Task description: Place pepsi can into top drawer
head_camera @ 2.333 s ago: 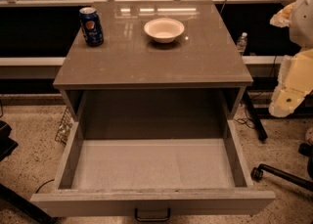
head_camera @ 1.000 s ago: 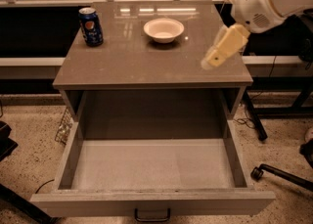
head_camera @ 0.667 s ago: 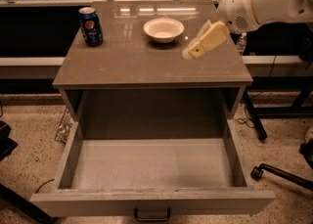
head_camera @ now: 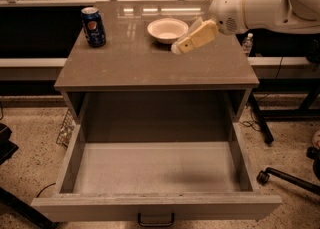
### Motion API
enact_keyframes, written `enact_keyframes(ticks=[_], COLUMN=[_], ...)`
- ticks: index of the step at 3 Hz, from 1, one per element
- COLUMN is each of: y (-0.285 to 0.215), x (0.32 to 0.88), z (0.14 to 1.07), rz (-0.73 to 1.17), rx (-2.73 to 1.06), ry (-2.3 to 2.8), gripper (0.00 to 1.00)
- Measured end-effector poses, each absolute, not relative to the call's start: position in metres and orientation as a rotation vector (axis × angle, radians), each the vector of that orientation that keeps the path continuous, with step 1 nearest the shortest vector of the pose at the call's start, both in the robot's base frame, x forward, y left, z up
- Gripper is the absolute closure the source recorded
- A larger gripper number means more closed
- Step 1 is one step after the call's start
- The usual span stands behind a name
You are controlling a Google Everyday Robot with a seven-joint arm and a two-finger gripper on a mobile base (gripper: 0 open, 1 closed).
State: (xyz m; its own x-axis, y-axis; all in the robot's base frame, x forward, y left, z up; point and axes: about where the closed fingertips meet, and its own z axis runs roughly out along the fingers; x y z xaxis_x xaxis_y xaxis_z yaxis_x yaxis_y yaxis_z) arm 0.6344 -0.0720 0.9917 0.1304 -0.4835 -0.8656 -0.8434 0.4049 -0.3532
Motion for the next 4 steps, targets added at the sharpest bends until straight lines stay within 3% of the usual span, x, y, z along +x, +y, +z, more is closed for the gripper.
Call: enact_keyframes(ticks=[2, 4], y=[-0.001, 0.078], x=[0.720, 0.767], z=[0.940, 0.920], rz=[0.638, 0.683], rx=[-1.109, -1.003], ry=[1.570, 1.553], gripper=[0.00, 0.00])
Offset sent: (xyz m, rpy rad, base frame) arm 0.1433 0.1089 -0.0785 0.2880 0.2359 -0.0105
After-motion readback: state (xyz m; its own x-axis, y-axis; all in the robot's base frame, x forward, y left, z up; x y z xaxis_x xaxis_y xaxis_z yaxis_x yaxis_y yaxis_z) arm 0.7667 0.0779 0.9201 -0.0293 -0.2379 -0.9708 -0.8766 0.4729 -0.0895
